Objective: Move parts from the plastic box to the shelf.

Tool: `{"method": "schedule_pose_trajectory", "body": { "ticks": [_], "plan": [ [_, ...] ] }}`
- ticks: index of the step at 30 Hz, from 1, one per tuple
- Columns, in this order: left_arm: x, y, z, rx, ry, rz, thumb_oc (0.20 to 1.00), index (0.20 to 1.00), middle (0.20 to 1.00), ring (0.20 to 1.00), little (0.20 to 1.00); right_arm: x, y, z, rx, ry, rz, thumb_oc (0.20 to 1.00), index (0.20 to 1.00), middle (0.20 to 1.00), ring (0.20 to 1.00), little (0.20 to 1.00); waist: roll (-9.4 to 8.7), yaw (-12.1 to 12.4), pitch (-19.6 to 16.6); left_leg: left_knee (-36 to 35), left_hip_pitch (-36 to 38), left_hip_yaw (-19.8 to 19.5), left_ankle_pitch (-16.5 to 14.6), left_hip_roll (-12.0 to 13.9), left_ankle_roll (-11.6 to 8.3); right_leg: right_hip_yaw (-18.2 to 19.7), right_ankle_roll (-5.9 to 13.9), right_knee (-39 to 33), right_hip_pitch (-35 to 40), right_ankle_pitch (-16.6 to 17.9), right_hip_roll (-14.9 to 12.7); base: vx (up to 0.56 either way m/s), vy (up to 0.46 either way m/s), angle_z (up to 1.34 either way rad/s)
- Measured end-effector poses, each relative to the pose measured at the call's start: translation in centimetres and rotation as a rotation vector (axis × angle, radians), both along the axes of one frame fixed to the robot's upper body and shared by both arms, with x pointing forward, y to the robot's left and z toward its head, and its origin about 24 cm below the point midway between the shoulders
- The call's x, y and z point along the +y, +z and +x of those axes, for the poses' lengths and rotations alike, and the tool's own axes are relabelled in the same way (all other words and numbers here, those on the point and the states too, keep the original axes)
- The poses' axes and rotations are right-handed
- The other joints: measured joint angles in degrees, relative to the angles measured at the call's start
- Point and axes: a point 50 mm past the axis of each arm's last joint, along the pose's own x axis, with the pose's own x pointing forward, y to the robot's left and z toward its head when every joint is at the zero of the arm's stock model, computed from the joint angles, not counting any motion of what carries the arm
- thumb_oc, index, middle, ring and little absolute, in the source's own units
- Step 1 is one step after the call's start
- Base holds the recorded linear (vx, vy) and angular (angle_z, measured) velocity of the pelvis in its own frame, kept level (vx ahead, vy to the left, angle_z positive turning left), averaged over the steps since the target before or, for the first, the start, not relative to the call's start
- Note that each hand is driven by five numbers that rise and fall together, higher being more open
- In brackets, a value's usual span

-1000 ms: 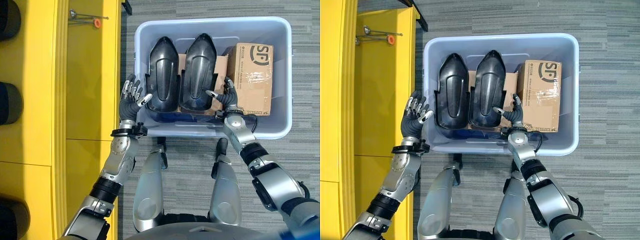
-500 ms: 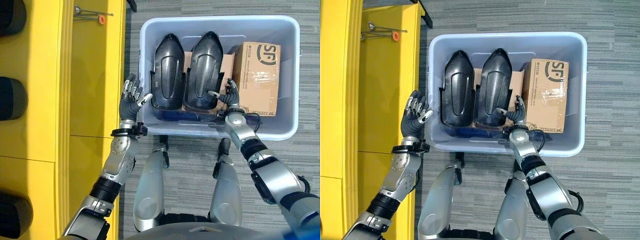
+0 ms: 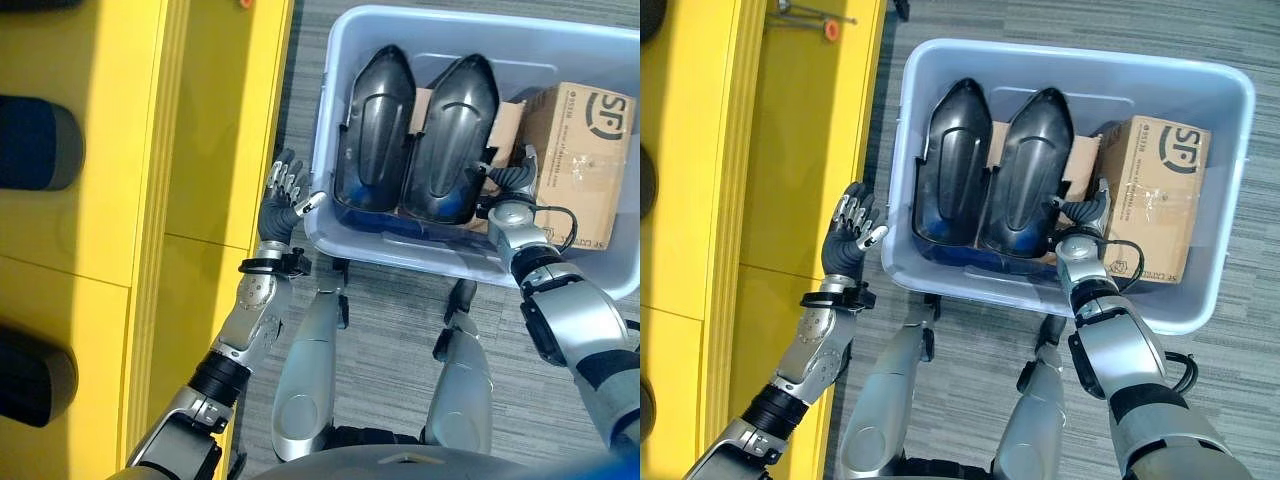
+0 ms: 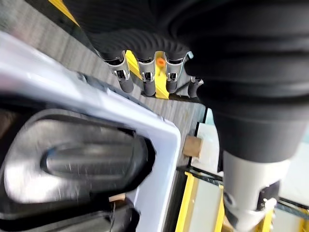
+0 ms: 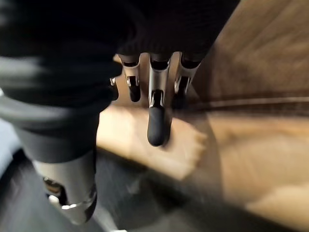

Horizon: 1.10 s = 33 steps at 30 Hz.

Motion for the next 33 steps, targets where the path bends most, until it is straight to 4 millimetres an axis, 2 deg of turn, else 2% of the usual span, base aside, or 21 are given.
{"method": "schedule_pose_trajectory", "body": {
  "ticks": [3, 8, 9, 10, 15, 21, 23, 26, 33],
  "plan": [
    [0.0, 0.2, 0.0, -0.010, -0.007, 0.011, 1.000, 1.000, 1.000, 1.000, 1.000, -1.9, 0.3, -0.4, 0.037, -0.065, -0.041, 1.000, 1.000, 1.000, 1.000, 1.000, 0.02, 0.87, -0.01, -0.22, -0.71, -1.09, 0.22, -0.81, 0.09, -1.42, 0.28, -1.05, 0.68, 0.21, -0.66, 0.04, 0.010, 0.25],
    [-0.1, 0.4, 0.1, -0.014, -0.006, 0.009, 1.000, 1.000, 1.000, 1.000, 1.000, -2.3, 0.1, -0.7, 0.098, -0.080, -0.162, 1.000, 1.000, 1.000, 1.000, 1.000, 0.01, 1.35, -0.03, -0.14, -0.86, -1.65, 0.32, -1.27, 0.17, -2.22, 0.57, -1.34, 1.22, 0.37, -0.71, 0.04, 0.006, 0.06],
    [-0.1, 0.4, 0.1, -0.014, -0.006, 0.008, 1.000, 1.000, 1.000, 1.000, 1.000, -2.4, 0.1, -0.7, 0.109, -0.077, -0.183, 0.316, 0.316, 0.316, 0.316, 0.316, 0.02, 1.40, -0.04, -0.15, -0.89, -1.71, 0.37, -1.28, 0.16, -2.34, 0.58, -1.35, 1.23, 0.37, -0.72, 0.04, 0.006, 0.06],
    [0.0, 0.3, 0.1, -0.008, 0.009, 0.001, 1.000, 1.000, 1.000, 1.000, 1.000, -2.5, -0.1, -0.8, 0.152, -0.071, -0.251, 0.200, 0.200, 0.200, 0.200, 0.200, 0.02, 1.38, -0.22, -0.15, -0.93, -2.57, 0.49, -1.44, 0.01, -2.54, 0.57, -1.35, 1.56, 0.36, -0.68, 0.03, 0.006, 0.07],
    [0.1, -0.2, -0.2, 0.013, 0.017, -0.004, 1.000, 1.000, 1.000, 1.000, 1.000, -2.6, -1.2, -1.2, 0.269, -0.055, -0.399, 0.200, 0.200, 0.200, 0.200, 0.200, -0.06, 1.41, -3.06, -0.27, -1.27, -2.71, 0.59, -1.83, 0.10, -3.11, 0.58, -1.37, 1.55, 0.35, -0.88, 0.01, 0.014, 0.06],
    [0.2, -0.3, -0.2, 0.019, 0.032, -0.009, 1.000, 1.000, 1.000, 1.000, 1.000, -2.5, -1.2, -1.2, 0.283, -0.049, -0.433, 0.200, 0.200, 0.200, 0.200, 0.200, 0.05, 1.41, -3.41, -0.21, -1.09, -2.60, 0.83, -1.84, 0.34, -3.14, 0.71, -1.35, 1.77, 0.43, -0.90, -0.04, 0.016, 0.00],
    [0.2, -0.2, -0.2, 0.017, 0.034, -0.008, 1.000, 1.000, 1.000, 1.000, 1.000, -2.5, -1.2, -1.2, 0.268, -0.059, -0.390, 0.200, 0.200, 0.200, 0.200, 0.200, 0.09, 1.36, -3.43, -0.21, -0.98, -2.55, 0.88, -1.88, 0.42, -3.45, 0.86, -1.26, 1.89, 0.49, -1.10, 0.00, 0.004, 0.03],
    [0.7, 0.0, -0.1, 0.011, 0.054, -0.012, 1.000, 1.000, 1.000, 1.000, 1.000, -2.9, -2.1, -1.7, 0.210, -0.074, -0.240, 0.200, 0.200, 0.200, 0.200, 0.200, 0.06, 1.29, -3.39, -0.23, 0.62, -2.47, 0.90, -2.02, 0.45, -3.51, 1.00, -1.38, 3.58, 0.58, -1.35, -0.02, 0.005, 0.03],
    [1.2, -0.8, -0.5, 0.035, 0.068, -0.010, 1.000, 1.000, 1.000, 1.000, 1.000, -1.3, -3.0, -2.0, 0.072, -0.027, -0.034, 0.200, 0.200, 0.200, 0.200, 0.200, -0.09, -0.92, -3.39, -0.41, 3.25, -1.20, 0.86, -1.17, 0.47, -1.81, 0.88, -1.47, 5.02, 0.90, -0.69, -0.02, -0.016, -0.10]
  ]
}}
